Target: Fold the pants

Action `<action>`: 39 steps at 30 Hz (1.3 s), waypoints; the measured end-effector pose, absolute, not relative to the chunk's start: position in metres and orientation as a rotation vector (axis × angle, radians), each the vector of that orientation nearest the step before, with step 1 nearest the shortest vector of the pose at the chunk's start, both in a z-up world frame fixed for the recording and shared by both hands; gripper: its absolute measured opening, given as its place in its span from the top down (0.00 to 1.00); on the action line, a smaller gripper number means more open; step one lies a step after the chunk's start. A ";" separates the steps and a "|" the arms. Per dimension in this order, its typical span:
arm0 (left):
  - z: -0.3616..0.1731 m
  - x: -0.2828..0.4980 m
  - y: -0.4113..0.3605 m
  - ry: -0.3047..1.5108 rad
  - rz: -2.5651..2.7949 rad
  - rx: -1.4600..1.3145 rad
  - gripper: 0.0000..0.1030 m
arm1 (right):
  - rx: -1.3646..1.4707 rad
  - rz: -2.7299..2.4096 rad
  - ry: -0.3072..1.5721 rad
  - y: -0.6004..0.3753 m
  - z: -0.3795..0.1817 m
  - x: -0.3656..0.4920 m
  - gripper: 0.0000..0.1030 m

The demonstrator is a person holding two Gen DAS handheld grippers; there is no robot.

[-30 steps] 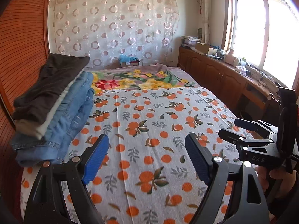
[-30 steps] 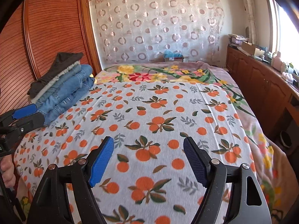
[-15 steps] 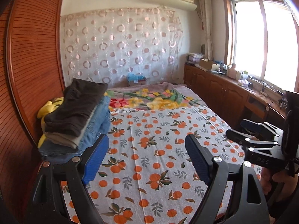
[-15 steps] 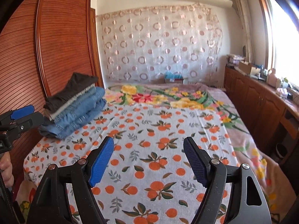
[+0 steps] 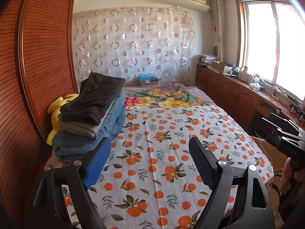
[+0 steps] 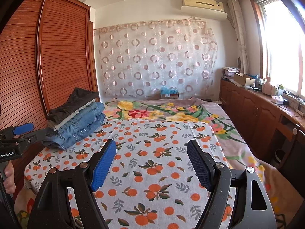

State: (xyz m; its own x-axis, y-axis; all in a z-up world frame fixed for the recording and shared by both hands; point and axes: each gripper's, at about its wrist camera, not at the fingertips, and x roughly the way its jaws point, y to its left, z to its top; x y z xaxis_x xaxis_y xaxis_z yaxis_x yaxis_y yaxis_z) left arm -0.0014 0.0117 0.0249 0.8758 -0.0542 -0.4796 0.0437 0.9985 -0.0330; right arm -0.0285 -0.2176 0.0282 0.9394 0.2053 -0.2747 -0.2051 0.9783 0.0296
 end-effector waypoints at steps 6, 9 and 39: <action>0.025 -0.004 0.014 0.490 -0.040 -0.025 0.18 | 0.003 0.210 0.281 -0.215 0.027 -0.025 0.24; 0.026 -0.006 0.014 0.485 -0.038 -0.022 0.18 | 0.007 0.211 0.283 -0.215 0.028 -0.023 0.24; 0.027 -0.006 0.008 0.480 -0.048 -0.017 0.18 | 0.005 0.224 0.279 -0.219 0.028 -0.024 0.24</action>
State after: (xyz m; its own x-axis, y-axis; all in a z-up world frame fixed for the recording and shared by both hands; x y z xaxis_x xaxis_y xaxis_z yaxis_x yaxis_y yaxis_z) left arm -0.0062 0.0078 0.0271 0.8859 -0.0503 -0.4612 0.0423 0.9987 -0.0278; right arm -0.0244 -0.2186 0.0285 0.9368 0.2196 -0.2725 -0.2183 0.9752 0.0356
